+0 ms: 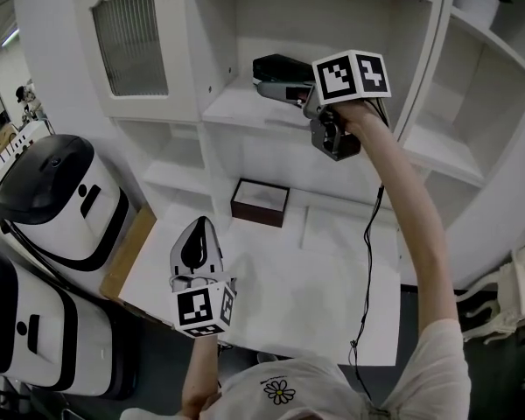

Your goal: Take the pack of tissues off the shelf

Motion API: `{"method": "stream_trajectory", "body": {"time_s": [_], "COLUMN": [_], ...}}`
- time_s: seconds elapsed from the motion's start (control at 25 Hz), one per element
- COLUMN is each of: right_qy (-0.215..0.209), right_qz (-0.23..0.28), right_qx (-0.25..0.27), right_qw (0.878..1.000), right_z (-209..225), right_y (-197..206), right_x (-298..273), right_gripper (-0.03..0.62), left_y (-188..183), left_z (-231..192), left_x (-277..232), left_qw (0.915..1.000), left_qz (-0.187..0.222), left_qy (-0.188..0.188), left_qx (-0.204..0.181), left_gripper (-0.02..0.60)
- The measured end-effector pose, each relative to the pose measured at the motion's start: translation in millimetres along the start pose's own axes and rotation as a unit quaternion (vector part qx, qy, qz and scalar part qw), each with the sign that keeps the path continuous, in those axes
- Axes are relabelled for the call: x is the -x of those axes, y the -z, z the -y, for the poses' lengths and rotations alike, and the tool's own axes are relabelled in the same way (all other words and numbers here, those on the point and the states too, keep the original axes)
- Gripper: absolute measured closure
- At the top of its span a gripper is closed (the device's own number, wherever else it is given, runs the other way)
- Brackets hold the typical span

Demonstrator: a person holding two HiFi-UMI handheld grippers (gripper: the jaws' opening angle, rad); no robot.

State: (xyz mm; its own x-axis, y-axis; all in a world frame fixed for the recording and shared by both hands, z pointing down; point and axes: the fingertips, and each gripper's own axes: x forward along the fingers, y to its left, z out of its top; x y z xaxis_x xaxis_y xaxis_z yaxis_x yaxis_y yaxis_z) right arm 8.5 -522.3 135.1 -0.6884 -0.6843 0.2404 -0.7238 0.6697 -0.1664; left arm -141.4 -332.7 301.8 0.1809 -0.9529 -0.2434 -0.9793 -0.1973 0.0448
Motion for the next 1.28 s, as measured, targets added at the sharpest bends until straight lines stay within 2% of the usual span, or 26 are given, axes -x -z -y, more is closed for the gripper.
{"method": "stream_trajectory", "body": {"time_s": [0.2, 0.4, 0.6, 1.0, 1.28], "right_qy": [-0.026, -0.024, 0.027, 0.134, 0.150], "right_qz": [-0.012, -0.003, 0.007, -0.044, -0.044], "right_qx": [0.025, 0.024, 0.039, 0.073, 0.075], "right_qw": [0.999, 0.999, 0.999, 0.987, 0.985], "right_z": [-39.0, -42.7, -17.4, 45.1, 70.4], "right_y": [1.9, 1.1, -3.3, -3.5, -6.0], "right_x": [-25.9, -26.4, -8.2, -18.6, -15.6], "right_gripper": [0.034, 0.034, 0.034, 0.034, 0.034], "left_y": [-6.5, -6.5, -5.4, 0.6, 9.0], "left_z": [-8.8, -26.3, -32.3, -29.1, -44.3], "left_x": [10.7, 22.0, 23.1, 16.5, 14.0], "left_qw": [0.9999, 0.9994, 0.9993, 0.9996, 0.9990], "left_qz": [0.005, 0.003, 0.003, 0.001, -0.005], "left_qy": [-0.012, -0.034, -0.036, -0.026, -0.042], "left_qx": [-0.004, -0.002, -0.003, 0.006, 0.012], "left_gripper": [0.581, 0.581, 0.581, 0.581, 0.581]}}
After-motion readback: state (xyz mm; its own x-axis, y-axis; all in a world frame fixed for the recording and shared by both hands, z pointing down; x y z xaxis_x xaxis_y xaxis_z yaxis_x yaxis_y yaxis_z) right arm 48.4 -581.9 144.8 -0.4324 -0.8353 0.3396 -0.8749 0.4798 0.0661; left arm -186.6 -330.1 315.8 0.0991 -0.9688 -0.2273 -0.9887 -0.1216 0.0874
